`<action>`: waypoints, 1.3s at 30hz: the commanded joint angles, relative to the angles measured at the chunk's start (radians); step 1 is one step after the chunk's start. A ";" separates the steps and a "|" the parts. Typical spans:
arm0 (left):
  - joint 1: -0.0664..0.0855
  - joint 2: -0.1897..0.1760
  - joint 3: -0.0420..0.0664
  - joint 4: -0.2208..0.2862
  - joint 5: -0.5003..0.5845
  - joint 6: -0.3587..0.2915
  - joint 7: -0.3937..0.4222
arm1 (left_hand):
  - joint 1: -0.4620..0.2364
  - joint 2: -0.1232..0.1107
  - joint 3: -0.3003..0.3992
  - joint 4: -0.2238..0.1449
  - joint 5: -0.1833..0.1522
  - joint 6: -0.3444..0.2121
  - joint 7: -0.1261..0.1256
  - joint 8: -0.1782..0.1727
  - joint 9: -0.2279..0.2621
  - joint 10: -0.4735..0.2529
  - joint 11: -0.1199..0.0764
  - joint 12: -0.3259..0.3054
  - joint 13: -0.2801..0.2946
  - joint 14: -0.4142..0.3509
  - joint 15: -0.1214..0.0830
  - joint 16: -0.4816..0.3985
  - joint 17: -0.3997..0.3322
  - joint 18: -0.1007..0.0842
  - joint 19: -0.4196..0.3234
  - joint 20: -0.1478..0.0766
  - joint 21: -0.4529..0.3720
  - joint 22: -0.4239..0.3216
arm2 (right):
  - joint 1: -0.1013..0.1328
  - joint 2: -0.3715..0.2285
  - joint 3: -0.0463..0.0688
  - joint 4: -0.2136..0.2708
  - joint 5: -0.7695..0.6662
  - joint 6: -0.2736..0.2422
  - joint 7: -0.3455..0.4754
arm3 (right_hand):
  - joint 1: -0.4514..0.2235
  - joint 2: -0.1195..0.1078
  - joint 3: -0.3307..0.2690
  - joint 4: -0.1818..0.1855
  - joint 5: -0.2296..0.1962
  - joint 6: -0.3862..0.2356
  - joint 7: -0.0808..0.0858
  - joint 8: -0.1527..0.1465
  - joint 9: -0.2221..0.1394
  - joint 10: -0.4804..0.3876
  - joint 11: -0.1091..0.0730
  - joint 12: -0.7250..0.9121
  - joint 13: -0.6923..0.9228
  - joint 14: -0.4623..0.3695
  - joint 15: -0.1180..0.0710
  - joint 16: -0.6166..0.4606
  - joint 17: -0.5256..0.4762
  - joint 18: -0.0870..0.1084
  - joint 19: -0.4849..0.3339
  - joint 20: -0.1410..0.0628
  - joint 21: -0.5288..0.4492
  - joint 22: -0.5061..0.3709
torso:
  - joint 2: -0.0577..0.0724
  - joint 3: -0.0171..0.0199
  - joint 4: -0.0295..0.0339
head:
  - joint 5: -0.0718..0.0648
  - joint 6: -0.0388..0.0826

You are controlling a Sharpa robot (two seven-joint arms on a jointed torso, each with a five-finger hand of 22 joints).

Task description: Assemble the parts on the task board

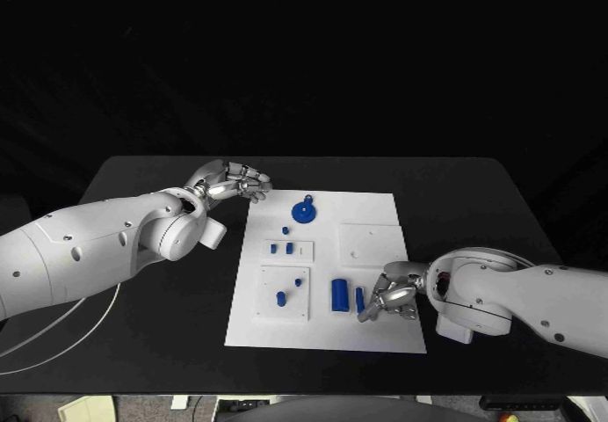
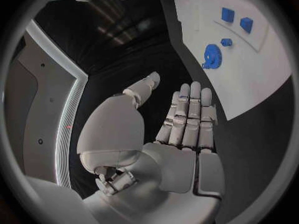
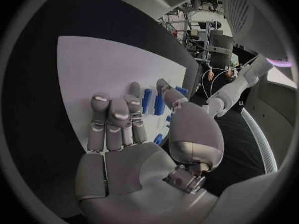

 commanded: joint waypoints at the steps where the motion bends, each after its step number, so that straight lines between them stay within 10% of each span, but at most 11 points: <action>1: 0.000 0.002 0.001 0.002 -0.004 0.012 0.008 | 0.009 0.004 -0.002 0.001 -0.004 -0.008 -0.001 0.005 -0.001 -0.002 0.000 0.000 0.001 0.003 0.001 -0.007 0.001 0.014 0.001 0.004 -0.007 0.002 | -0.003 -0.004 -0.002 0.002 0.008 0.020 0.012 | 0.000 0.007 -0.006 -0.002 -0.002 -0.009 0.005 0.003 0.002 -0.001 0.001 0.001 0.001 -0.001 -0.006 0.003 0.000 0.016 -0.002 -0.003 -0.006 0.000 | 0.000 -0.0001 0.0004 | -0.001 0.000; 9: 0.000 0.002 0.001 0.002 -0.004 0.013 0.008 | 0.009 0.004 -0.002 0.001 -0.004 -0.008 -0.001 0.005 -0.001 -0.002 0.001 0.000 0.001 0.003 0.001 -0.007 0.001 0.014 0.001 0.004 -0.007 0.002 | -0.003 -0.006 -0.002 -0.003 0.005 0.015 0.011 | -0.005 0.048 -0.005 0.012 -0.005 -0.008 0.003 0.005 0.004 0.001 0.000 0.001 0.001 -0.001 -0.007 0.004 0.000 0.016 0.001 -0.005 -0.008 -0.001 | 0.001 0.0005 0.0000 | 0.000 0.000; 12: 0.000 0.002 0.001 0.002 -0.004 0.013 0.008 | 0.009 0.004 -0.002 0.001 -0.004 -0.008 -0.001 0.005 -0.001 -0.002 0.001 0.000 0.001 0.003 0.001 -0.007 0.002 0.014 0.001 0.004 -0.007 0.002 | -0.003 -0.003 -0.002 -0.004 0.005 0.015 0.013 | -0.011 0.130 -0.018 0.009 -0.005 -0.009 0.004 0.005 0.005 0.000 0.000 0.001 0.001 -0.002 -0.007 0.004 0.001 0.016 -0.003 -0.006 -0.008 0.001 | 0.001 0.0005 -0.0002 | -0.001 0.000; 19: 0.000 0.002 0.001 0.002 -0.004 0.013 0.007 | 0.009 0.004 -0.002 0.001 -0.004 -0.008 -0.001 0.005 -0.001 -0.002 0.001 0.000 0.001 0.003 0.001 -0.007 0.002 0.014 0.001 0.004 -0.008 0.002 | -0.003 0.004 -0.002 -0.007 -0.013 0.012 0.010 | -0.006 0.199 0.009 0.023 -0.005 -0.007 0.003 0.004 0.005 0.000 0.000 0.001 0.001 -0.003 -0.007 0.004 0.001 0.016 -0.006 -0.004 -0.011 0.003 | 0.001 0.0002 0.0007 | -0.001 -0.001; 39: 0.000 0.002 0.000 0.003 -0.004 0.014 0.007 | 0.010 0.004 -0.002 0.001 -0.004 -0.007 -0.001 0.006 -0.002 -0.002 0.000 0.000 0.001 0.003 0.001 -0.008 0.003 0.013 0.001 0.004 -0.008 0.003 | -0.003 0.008 -0.002 -0.013 -0.024 0.012 0.006 | 0.034 0.136 0.160 0.057 -0.005 -0.002 0.005 0.004 0.003 0.005 0.002 0.003 0.002 0.000 -0.005 0.005 0.001 0.016 0.001 0.001 -0.005 0.012 | 0.000 -0.0004 0.0000 | -0.002 0.000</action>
